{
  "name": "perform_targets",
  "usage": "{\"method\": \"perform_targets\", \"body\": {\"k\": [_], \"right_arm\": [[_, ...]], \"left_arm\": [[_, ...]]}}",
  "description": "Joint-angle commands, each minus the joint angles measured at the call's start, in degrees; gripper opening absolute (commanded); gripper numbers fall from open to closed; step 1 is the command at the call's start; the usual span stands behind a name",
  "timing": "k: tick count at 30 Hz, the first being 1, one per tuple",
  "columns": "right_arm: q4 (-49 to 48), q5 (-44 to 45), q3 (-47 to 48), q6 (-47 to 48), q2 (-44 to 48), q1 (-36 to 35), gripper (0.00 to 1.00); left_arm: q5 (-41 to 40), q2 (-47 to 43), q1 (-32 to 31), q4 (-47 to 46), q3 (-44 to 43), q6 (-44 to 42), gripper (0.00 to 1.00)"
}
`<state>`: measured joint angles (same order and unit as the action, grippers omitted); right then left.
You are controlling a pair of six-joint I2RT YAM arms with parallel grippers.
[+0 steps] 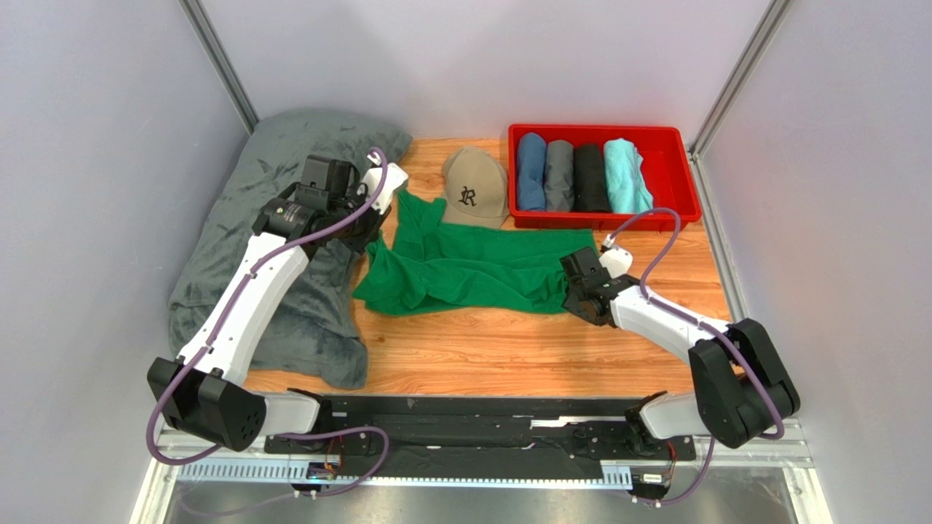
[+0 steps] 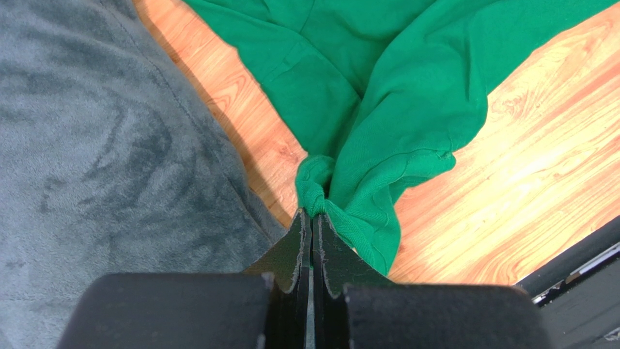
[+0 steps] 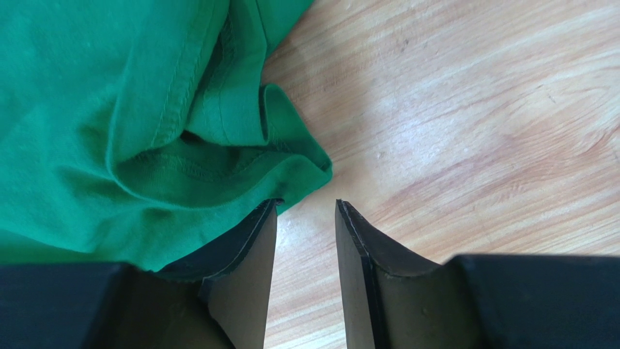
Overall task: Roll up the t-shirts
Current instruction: Flatten out the T-shirt at the center of the board.
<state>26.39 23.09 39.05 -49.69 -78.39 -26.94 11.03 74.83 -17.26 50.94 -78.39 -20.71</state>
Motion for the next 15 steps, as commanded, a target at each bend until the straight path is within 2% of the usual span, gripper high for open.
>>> {"method": "perform_targets", "body": {"k": [1, 15], "right_arm": [[-3.9, 1.5, 0.0, -0.6, 1.0, 1.5, 0.4], [-7.2, -0.9, -0.6, -0.5, -5.6, 2.7, 0.4]], "left_arm": [[0.1, 0.1, 0.5, -0.2, -2.9, -0.5, 0.0], [0.2, 0.6, 0.5, -0.1, -2.4, -0.3, 0.0]]}}
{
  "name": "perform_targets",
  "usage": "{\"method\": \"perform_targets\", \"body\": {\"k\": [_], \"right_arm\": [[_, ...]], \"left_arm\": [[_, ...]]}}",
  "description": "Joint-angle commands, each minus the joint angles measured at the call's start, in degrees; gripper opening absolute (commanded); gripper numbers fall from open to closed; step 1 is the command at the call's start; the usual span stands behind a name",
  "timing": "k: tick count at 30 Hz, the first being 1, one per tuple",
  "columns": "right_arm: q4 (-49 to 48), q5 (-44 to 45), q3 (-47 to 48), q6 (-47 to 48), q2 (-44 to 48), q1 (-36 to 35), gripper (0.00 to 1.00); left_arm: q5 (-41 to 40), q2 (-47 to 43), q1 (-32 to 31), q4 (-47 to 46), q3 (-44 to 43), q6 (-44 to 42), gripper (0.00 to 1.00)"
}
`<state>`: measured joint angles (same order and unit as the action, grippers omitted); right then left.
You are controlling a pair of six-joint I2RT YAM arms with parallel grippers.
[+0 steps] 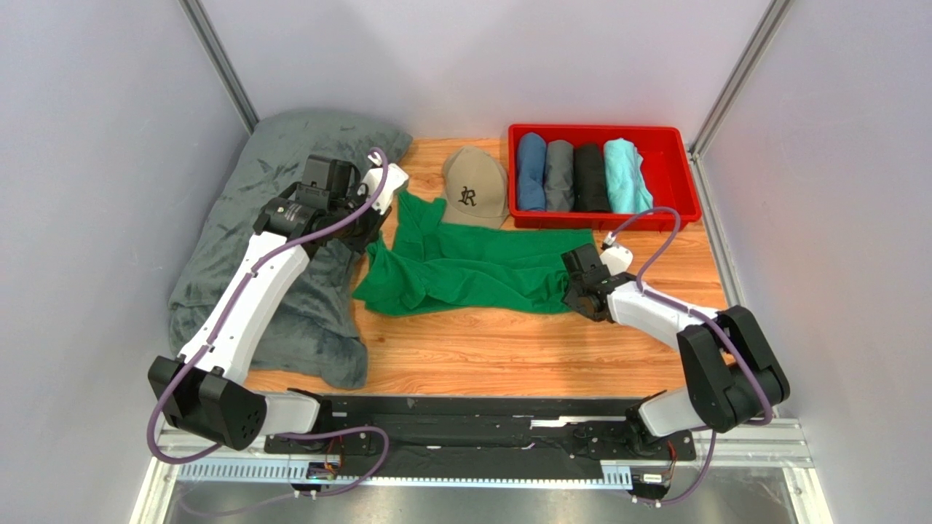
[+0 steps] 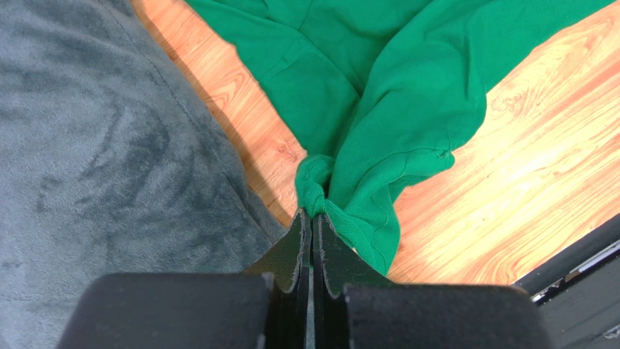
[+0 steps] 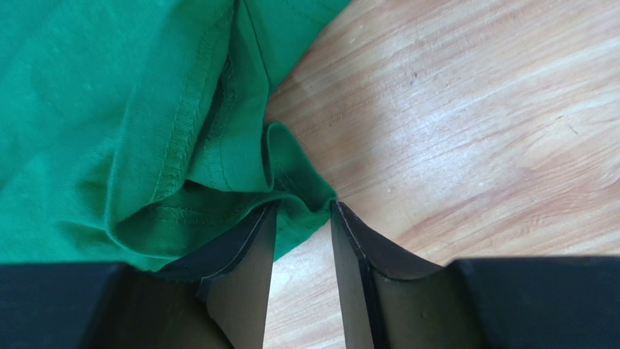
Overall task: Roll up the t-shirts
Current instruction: Flatten out the T-shirt at the center of the board.
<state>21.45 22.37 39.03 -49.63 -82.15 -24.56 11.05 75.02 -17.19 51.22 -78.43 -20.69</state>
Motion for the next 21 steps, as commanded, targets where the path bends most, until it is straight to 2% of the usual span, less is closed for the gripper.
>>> {"method": "perform_targets", "body": {"k": [1, 4, 5, 10, 11, 16, 21], "right_arm": [[-2.4, 0.0, -0.6, -0.6, -2.0, 0.2, 0.39], [-1.7, 0.7, -0.3, -0.3, -2.1, 0.4, 0.16], [-0.6, 1.2, 0.8, -0.3, -1.8, 0.3, 0.0], [9.9, 2.6, 5.3, 1.8, 8.3, 0.3, 0.0], [13.9, 3.2, 8.1, 2.2, 10.8, 0.4, 0.0], [22.1, 5.8, 18.0, 6.4, 24.2, 0.8, 0.0], [28.4, 5.7, 32.5, 8.9, 26.4, 2.0, 0.0]], "left_arm": [[0.1, 0.4, 0.4, -0.4, -2.3, -0.1, 0.0], [-0.3, 0.0, 0.5, -0.7, -1.9, 0.1, 0.0], [-0.7, -0.3, 0.5, -0.7, -1.9, 0.2, 0.0], [-2.2, -4.0, 0.5, 1.5, -4.1, 1.0, 0.0], [-2.3, -4.9, 0.5, 2.0, -4.6, 1.2, 0.0], [-3.6, -10.7, 0.5, 5.0, -9.2, 1.4, 0.0], [-5.2, -16.4, 0.5, 4.9, -14.2, 0.4, 0.0]]}}
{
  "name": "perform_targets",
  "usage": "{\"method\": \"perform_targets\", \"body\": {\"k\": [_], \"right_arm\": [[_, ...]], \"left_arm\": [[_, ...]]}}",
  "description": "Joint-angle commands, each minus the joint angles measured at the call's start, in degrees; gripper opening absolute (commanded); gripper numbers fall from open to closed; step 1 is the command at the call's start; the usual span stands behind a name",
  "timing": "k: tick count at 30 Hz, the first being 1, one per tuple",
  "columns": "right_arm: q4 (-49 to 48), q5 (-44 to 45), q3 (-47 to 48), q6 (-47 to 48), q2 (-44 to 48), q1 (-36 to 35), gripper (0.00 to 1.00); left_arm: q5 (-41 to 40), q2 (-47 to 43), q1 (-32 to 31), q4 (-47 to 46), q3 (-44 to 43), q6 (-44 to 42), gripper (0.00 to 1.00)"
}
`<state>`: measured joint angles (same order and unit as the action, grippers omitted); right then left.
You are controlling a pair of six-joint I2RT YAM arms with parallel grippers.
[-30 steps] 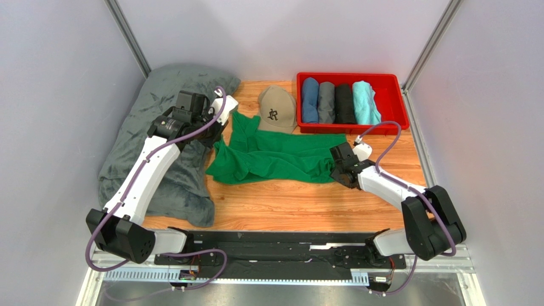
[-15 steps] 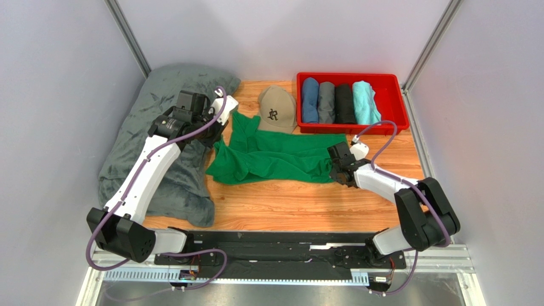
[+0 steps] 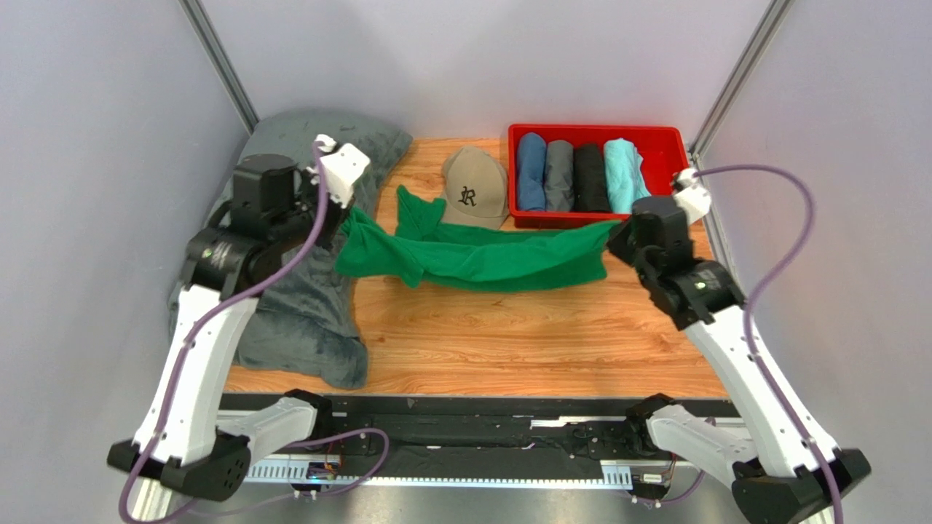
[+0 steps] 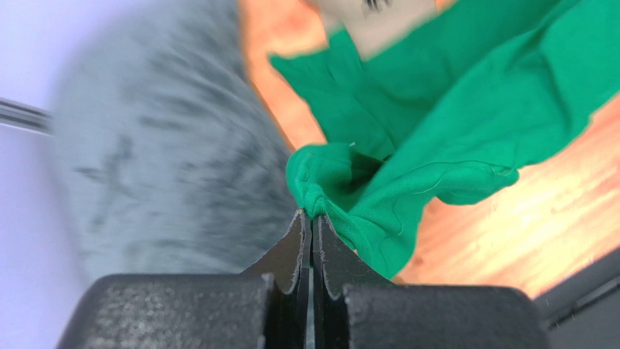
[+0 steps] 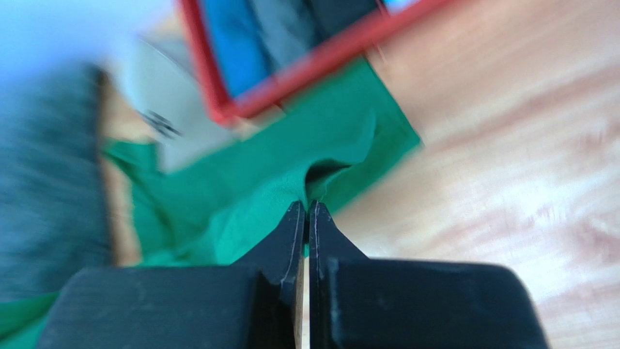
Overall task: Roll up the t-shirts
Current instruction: Flatten out the T-shirt at the center of the board.
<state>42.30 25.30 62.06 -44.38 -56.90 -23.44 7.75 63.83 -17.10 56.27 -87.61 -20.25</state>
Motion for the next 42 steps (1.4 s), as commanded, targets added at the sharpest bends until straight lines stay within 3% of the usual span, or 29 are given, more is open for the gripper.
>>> {"method": "perform_targets", "body": {"k": [1, 8, 16, 24, 28, 31, 34, 35, 38, 40, 42], "right_arm": [[8.5, 2.7, 14.4, 3.9, 1.1, 0.8, 0.0], [14.3, 4.4, 34.0, 5.6, 2.8, 0.9, 0.0], [15.4, 6.5, 49.9, 9.1, 0.9, 0.8, 0.0], [4.1, 8.0, 52.0, 16.4, -11.0, 3.4, 0.0], [-6.7, -5.3, 51.8, 13.2, -20.1, 11.8, 0.0], [-11.7, -12.3, 57.8, 11.3, -28.9, 16.1, 0.0], [-12.6, -14.6, 70.1, 9.8, -37.7, 18.2, 0.0], [-12.9, -14.7, 72.9, 9.9, -40.2, 18.4, 0.0], [-14.3, -14.0, 80.0, 9.2, -41.5, 19.6, 0.0], [-16.5, -14.0, 79.8, 8.1, -39.7, 21.2, 0.0], [-17.2, -14.8, 76.6, 6.3, -36.7, 22.6, 0.0]], "left_arm": [[-1.8, -5.9, 0.4, -0.3, -7.2, -0.3, 0.0], [0.2, -12.4, 0.4, -2.4, -15.3, -2.8, 0.0], [-0.4, -15.8, 0.4, -15.2, -16.5, -1.7, 0.0], [-3.1, -4.1, 0.4, -28.7, -14.6, 1.1, 0.0], [-4.7, 5.1, 0.4, -38.4, -14.5, -0.5, 0.0], [-6.3, 17.5, 0.6, -43.9, -21.0, -2.1, 0.0], [-6.4, 28.1, 1.7, -44.2, -36.2, -1.3, 0.0], [-6.3, 30.8, 2.9, -41.8, -46.6, 0.4, 0.0], [-5.2, 39.6, 4.9, -37.7, -65.8, 1.6, 0.0], [-4.9, 39.7, 5.2, -38.2, -68.5, 1.0, 0.0], [-4.4, 37.0, 5.5, -40.4, -63.0, 0.6, 0.0]]}}
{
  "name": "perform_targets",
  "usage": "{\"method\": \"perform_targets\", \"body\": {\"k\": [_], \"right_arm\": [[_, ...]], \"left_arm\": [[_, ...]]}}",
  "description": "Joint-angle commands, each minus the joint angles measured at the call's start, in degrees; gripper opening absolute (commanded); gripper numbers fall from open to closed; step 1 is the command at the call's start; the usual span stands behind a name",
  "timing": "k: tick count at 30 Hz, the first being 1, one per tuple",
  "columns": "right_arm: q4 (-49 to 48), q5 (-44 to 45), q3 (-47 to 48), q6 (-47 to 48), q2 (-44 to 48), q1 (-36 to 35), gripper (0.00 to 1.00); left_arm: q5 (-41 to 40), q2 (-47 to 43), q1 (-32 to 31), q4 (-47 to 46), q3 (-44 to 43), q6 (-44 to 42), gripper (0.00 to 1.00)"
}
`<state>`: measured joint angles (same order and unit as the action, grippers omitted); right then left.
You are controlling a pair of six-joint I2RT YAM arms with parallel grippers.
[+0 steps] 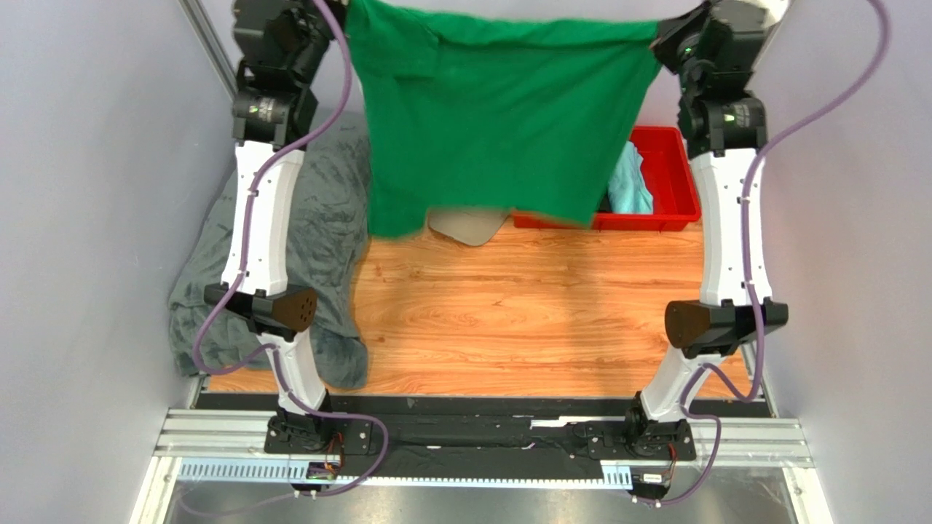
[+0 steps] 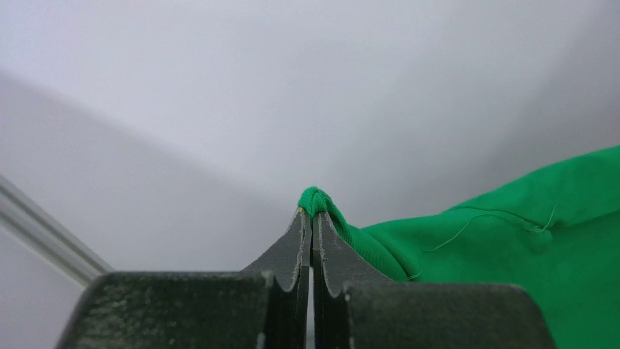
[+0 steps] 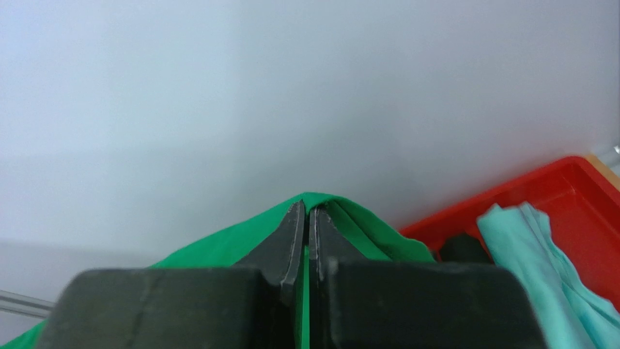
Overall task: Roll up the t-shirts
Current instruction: Flatten out the T-shirt at the center of the board.
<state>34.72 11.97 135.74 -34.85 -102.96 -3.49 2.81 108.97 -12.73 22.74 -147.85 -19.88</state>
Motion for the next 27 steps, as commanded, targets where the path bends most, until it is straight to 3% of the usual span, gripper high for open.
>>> {"method": "perform_targets", "body": {"k": [1, 5, 8, 12, 16, 19, 22, 27], "right_arm": [[-9.9, -1.9, 1.4, -3.3, 10.6, 2.8, 0.0], [-10.1, -2.5, -11.2, -3.6, 16.2, 3.0, 0.0], [-8.8, -5.7, -23.0, -5.1, 20.9, 5.0, 0.0], [-7.8, -7.4, -44.2, -6.9, 28.9, 6.6, 0.0], [-7.5, -7.9, -71.9, -8.9, 39.9, 8.1, 0.0], [-6.2, -9.6, -86.2, -9.4, 46.8, 8.6, 0.0], [-5.2, -11.2, -94.2, -9.4, 50.1, 8.6, 0.0], [-3.5, -12.9, -102.7, -8.0, 50.6, 8.6, 0.0]], "left_arm": [[0.9, -12.2, 1.4, -7.7, 0.7, 0.5, 0.0], [2.5, -22.0, 1.6, -9.9, 22.2, 1.4, 0.0], [4.4, -27.1, 1.6, -5.5, 33.6, 3.9, 0.0], [12.2, -34.7, 1.2, -1.4, 53.0, 6.2, 0.0], [16.9, -43.7, 0.8, 3.4, 75.0, 6.0, 0.0], [20.0, -49.9, 0.3, 7.1, 88.4, 4.6, 0.0], [20.9, -52.9, -1.0, 11.8, 97.2, 2.1, 0.0], [19.3, -54.2, -2.2, 16.7, 102.8, -2.4, 0.0]]}}
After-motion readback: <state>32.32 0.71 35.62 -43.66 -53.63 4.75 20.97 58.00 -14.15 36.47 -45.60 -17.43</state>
